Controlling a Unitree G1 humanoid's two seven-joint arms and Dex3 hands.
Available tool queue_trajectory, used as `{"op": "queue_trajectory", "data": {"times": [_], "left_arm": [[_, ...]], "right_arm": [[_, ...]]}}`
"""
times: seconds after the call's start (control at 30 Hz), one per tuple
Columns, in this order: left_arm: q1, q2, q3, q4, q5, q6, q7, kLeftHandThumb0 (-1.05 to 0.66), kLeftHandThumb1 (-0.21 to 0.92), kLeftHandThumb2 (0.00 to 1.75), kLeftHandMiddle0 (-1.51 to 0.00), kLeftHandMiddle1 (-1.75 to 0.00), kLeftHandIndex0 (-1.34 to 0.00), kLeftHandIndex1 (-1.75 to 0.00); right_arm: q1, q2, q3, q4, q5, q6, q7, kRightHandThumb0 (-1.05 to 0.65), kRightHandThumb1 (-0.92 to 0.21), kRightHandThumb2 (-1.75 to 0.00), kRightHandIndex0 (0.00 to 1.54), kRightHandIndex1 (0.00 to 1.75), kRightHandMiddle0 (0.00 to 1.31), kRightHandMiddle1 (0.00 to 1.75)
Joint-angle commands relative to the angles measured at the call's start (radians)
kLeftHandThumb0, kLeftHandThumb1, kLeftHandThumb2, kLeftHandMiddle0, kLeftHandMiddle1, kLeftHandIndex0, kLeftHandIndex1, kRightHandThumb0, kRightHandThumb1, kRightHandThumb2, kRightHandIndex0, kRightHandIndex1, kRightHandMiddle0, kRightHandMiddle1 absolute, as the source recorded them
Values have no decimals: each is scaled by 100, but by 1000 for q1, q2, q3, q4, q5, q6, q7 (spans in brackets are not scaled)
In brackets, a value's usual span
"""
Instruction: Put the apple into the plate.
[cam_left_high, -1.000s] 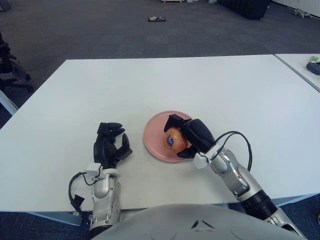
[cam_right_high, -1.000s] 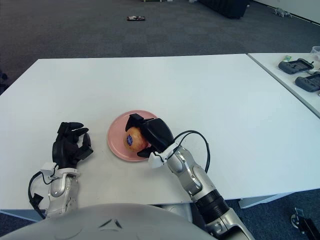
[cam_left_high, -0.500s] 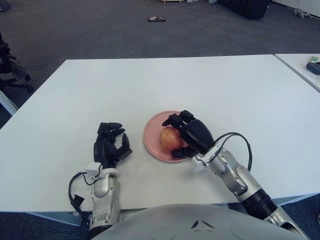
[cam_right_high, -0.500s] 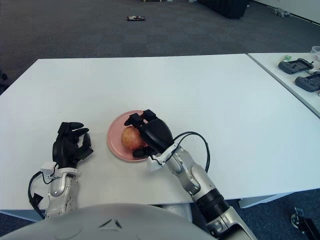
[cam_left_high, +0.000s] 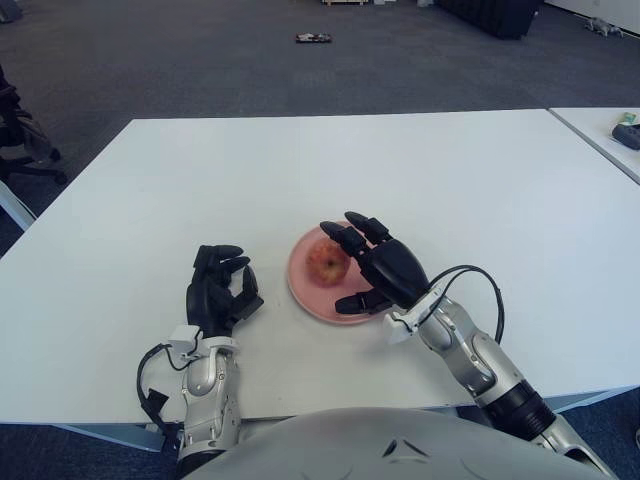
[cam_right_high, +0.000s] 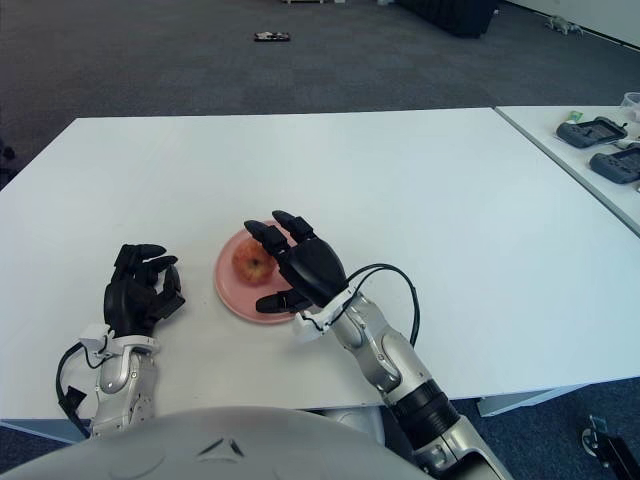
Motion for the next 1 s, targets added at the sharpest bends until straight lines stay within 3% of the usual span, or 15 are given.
{"op": "queue_trajectory", "data": {"times": [0.0,0.3,0.43,0.5,0.57,0.67,0.7,0.73,0.83,0.97], "left_arm": [[16,-19,2,40,-5,30,4,-1,45,118,-46,-175,-34,-175],[19,-21,1,43,9,13,11,-1,48,114,-44,-174,-32,-175],[18,-20,3,52,4,2,6,-1,48,114,-44,-174,-31,-175],[17,-20,2,55,3,-3,5,-1,49,113,-44,-174,-31,-175],[17,-17,1,58,4,-1,5,-1,49,113,-44,-174,-31,-175],[17,-14,2,57,7,8,5,-1,49,112,-45,-173,-30,-175],[18,-14,2,56,6,11,4,-1,49,112,-45,-172,-30,-175],[17,-14,3,56,2,13,2,-1,49,112,-45,-172,-30,-175],[17,-15,3,52,-3,15,1,-1,49,112,-45,-172,-30,-175],[20,-14,1,43,-9,26,1,-1,49,112,-44,-172,-31,-175]], "right_arm": [[6,7,-10,-19,46,1,10,-105,-92,-56,0,0,0,0],[54,-3,-44,-72,204,-52,40,-105,-92,-52,0,0,0,0],[155,-74,-144,-238,344,-101,77,-105,-92,-52,0,0,0,0],[158,-57,-152,-230,384,-103,85,-105,-92,-53,0,0,0,0],[145,4,-139,-177,460,-114,75,-105,-92,-52,0,0,0,0],[72,125,-138,-88,747,-125,130,-105,-92,-52,0,0,0,0],[61,144,-139,-70,804,-144,142,-105,-92,-52,0,0,0,0],[97,137,-142,-110,841,-182,137,-105,-92,-52,0,0,0,0],[144,144,-155,-147,859,-239,117,-105,-92,-49,0,0,0,0],[180,180,-218,-145,840,-290,65,-105,-92,-48,0,0,0,0]]}}
